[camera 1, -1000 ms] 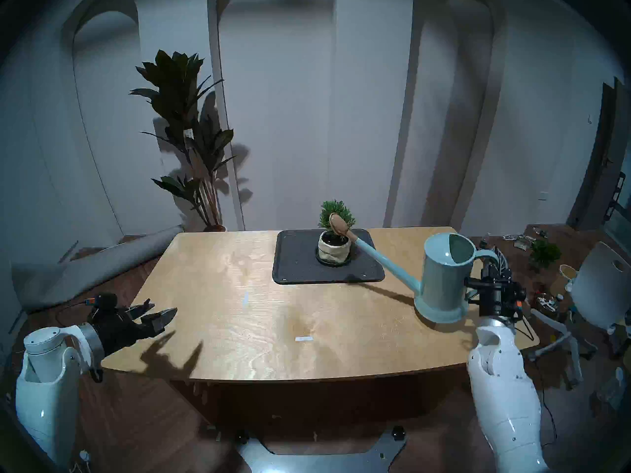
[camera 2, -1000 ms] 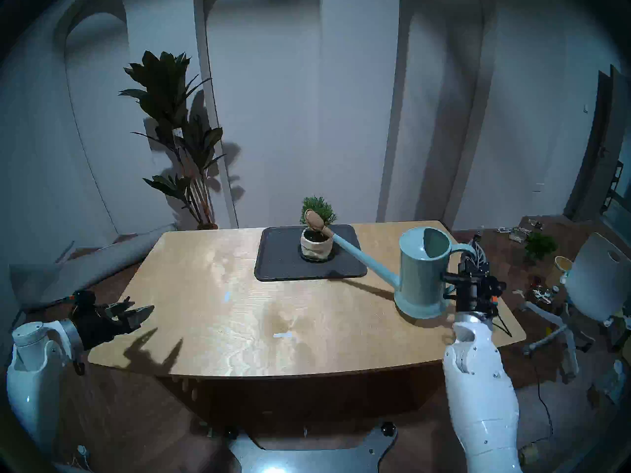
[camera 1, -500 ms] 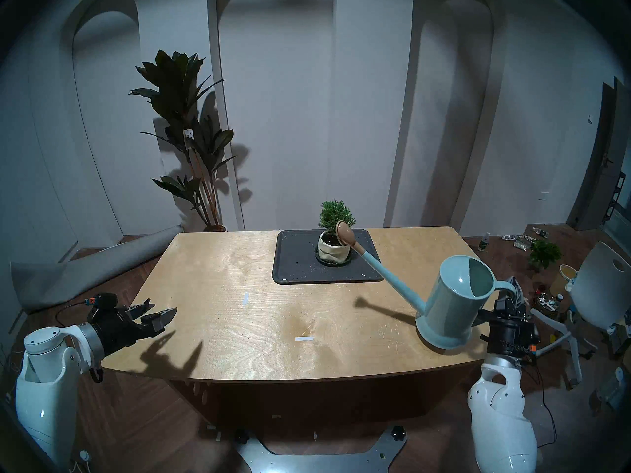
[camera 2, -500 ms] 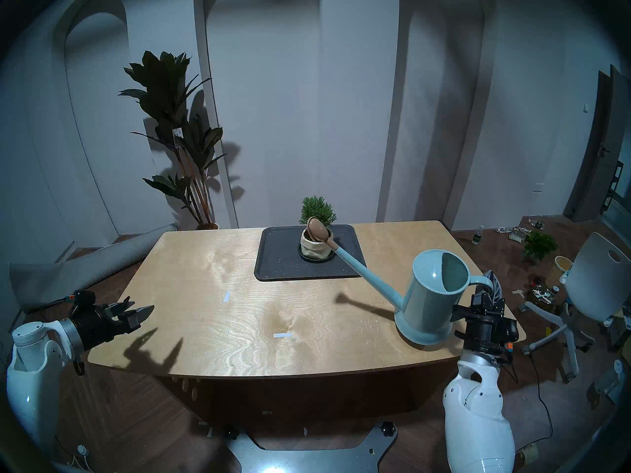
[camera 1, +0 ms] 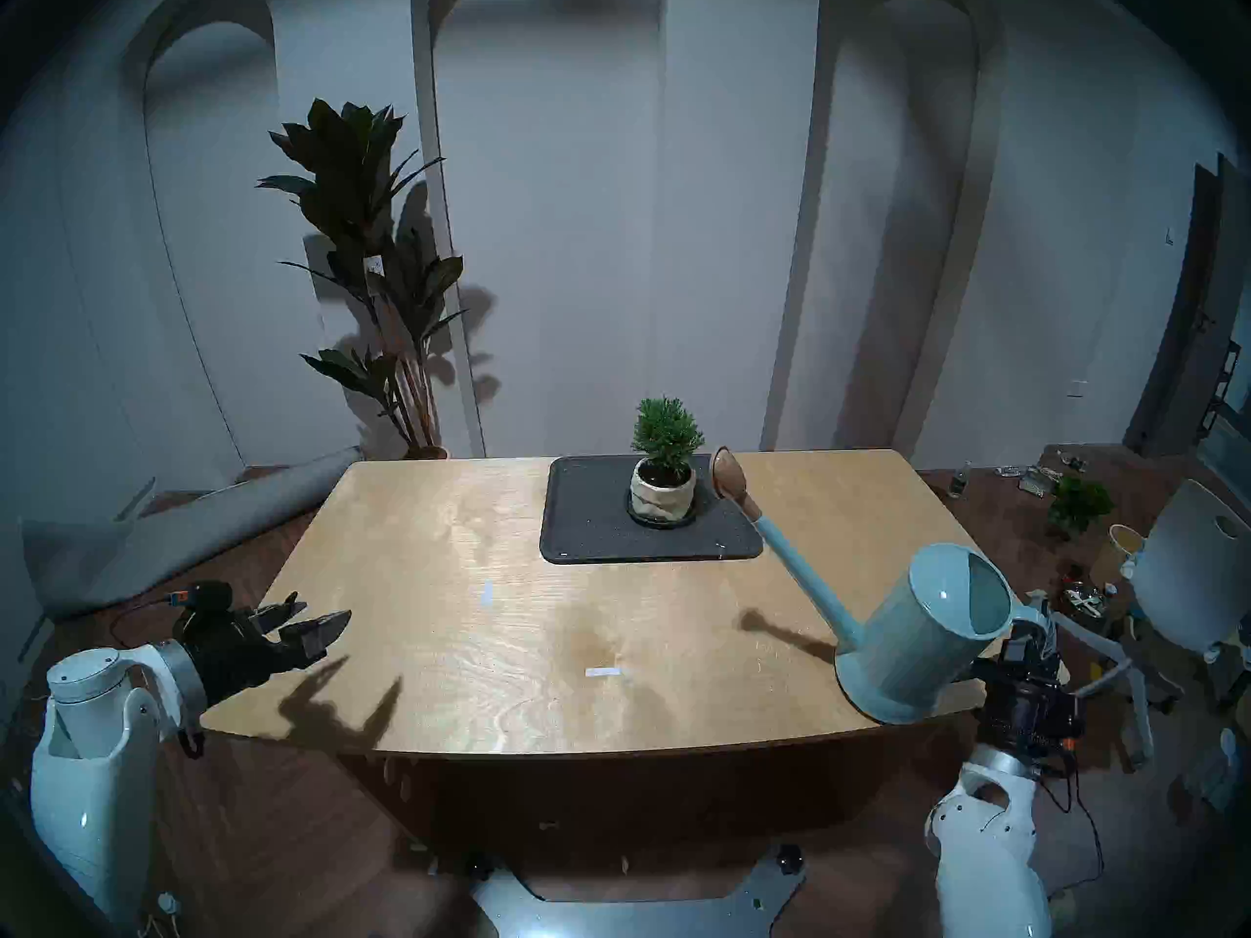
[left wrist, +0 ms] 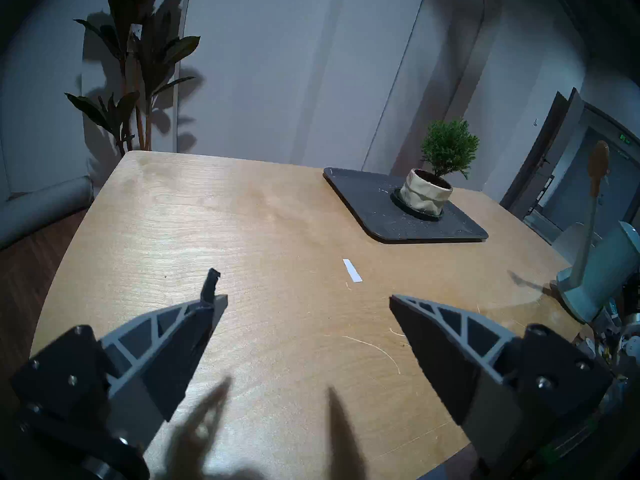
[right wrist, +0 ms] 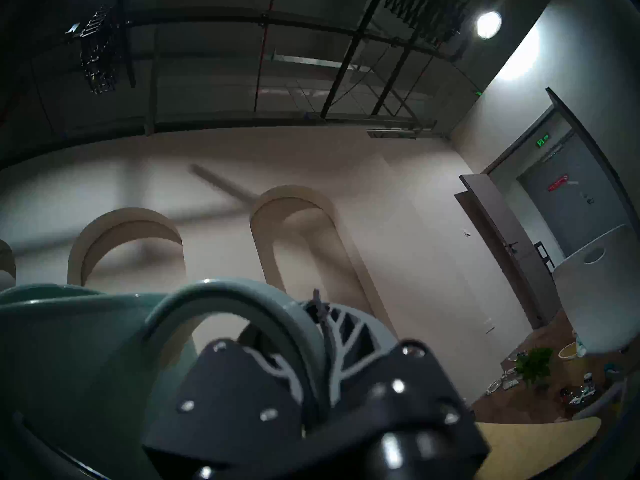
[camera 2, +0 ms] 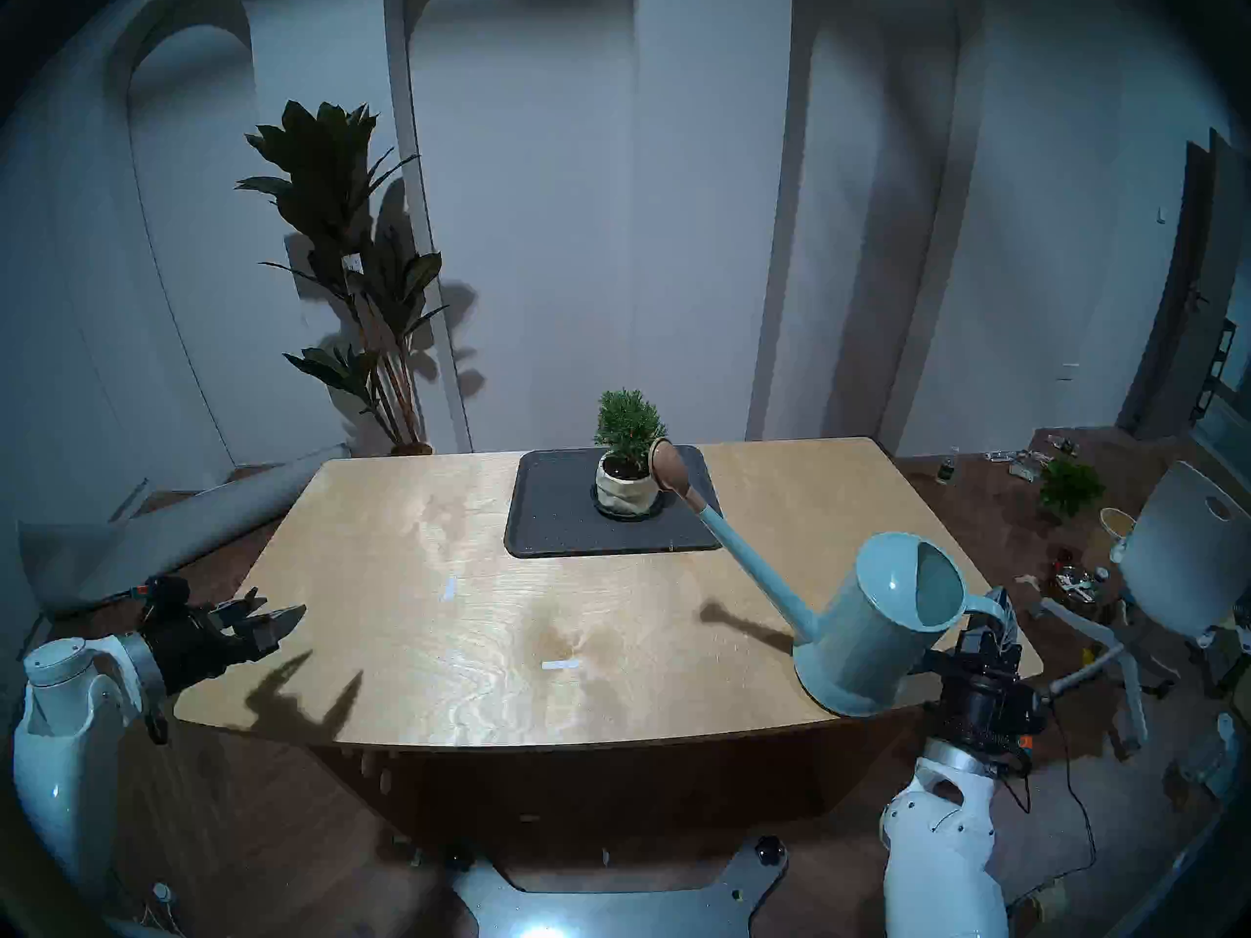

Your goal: Pick up the watering can and pour water into the potted plant, then put the can down

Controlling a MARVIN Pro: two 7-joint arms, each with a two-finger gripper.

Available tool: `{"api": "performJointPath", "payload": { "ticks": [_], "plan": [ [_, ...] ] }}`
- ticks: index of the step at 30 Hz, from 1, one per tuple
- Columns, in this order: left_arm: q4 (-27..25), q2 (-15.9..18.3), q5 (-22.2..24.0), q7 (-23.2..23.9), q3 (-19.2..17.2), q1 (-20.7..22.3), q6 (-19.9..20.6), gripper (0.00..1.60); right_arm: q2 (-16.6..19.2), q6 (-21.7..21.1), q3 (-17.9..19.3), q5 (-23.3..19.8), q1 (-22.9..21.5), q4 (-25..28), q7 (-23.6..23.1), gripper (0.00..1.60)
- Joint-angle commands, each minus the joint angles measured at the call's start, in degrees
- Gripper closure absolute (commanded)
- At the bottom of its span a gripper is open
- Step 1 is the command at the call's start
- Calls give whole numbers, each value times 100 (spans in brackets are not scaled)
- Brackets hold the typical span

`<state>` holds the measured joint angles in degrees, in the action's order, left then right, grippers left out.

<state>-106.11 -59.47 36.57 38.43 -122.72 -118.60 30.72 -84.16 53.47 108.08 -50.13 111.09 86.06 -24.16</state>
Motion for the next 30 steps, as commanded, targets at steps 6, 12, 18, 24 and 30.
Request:
{"api": "performJointPath", "payload": {
  "ticks": [6,12,18,24,30],
  "plan": [
    [-82,14,5,3,-37,13,-12,0,252,153,83,-813,-807,-493,-886,160],
    [-83,14,5,2,-37,12,-12,0,417,153,127,-853,-1077,-756,-915,160],
    [-75,16,5,3,-33,16,-13,0,575,142,109,-550,-1272,-551,-893,160],
    [-70,17,6,4,-31,19,-13,0,613,100,7,-240,-1443,-178,-864,160],
    [-85,14,5,1,-38,11,-11,0,478,-94,-54,200,-1464,-84,-492,160]
  ]
}}
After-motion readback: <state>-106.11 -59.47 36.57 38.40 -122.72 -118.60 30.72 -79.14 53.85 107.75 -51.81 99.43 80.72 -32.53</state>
